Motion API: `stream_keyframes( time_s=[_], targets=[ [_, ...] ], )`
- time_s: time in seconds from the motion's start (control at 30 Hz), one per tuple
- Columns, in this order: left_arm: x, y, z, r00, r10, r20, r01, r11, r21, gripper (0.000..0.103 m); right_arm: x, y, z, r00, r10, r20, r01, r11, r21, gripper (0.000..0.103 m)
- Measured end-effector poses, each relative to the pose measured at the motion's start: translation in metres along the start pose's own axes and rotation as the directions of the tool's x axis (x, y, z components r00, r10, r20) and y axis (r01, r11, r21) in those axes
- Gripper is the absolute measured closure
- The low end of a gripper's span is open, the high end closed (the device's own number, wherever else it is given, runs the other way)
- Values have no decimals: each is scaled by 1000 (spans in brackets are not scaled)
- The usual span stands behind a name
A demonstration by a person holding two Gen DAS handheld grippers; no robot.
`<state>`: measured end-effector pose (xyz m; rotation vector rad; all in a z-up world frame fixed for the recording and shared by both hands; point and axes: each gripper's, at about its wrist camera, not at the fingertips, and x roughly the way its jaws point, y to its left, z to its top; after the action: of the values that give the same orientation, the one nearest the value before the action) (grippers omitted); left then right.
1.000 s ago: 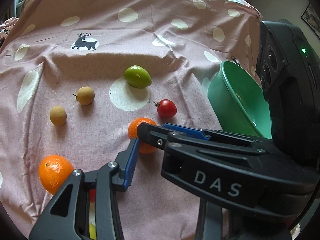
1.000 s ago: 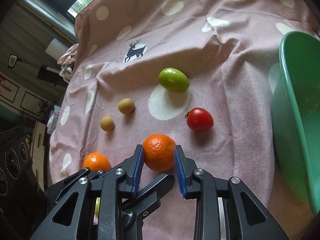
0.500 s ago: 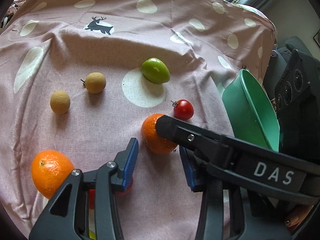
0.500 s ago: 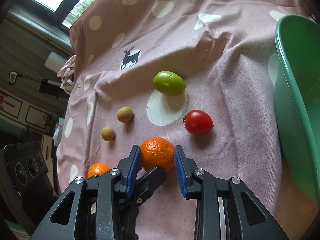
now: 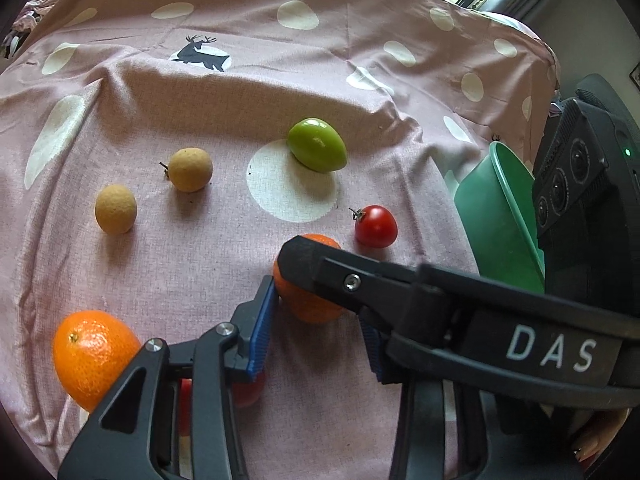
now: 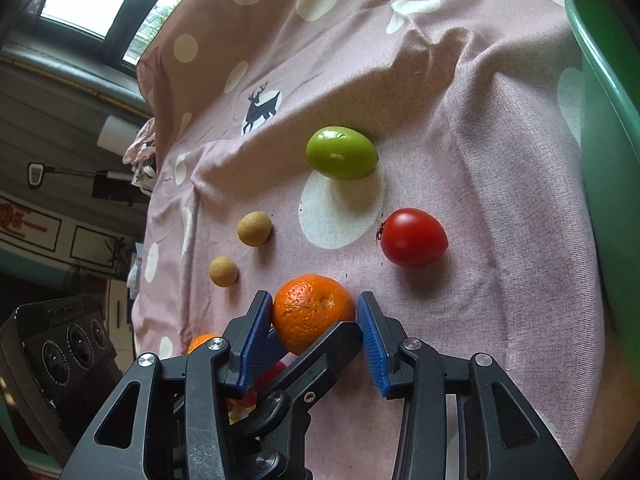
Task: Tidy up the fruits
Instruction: 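Lift the orange with the right gripper and carry it toward the green bowl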
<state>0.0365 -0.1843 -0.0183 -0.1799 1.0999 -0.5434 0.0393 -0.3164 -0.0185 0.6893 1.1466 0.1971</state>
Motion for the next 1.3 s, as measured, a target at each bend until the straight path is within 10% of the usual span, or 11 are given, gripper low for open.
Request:
stream_keyframes(
  time_s=[1.3],
  targets=[
    [-89, -52, -19, 946, -34, 322, -17, 988, 152, 65, -86, 45, -32, 952, 130, 276, -89, 984, -157, 58]
  ],
)
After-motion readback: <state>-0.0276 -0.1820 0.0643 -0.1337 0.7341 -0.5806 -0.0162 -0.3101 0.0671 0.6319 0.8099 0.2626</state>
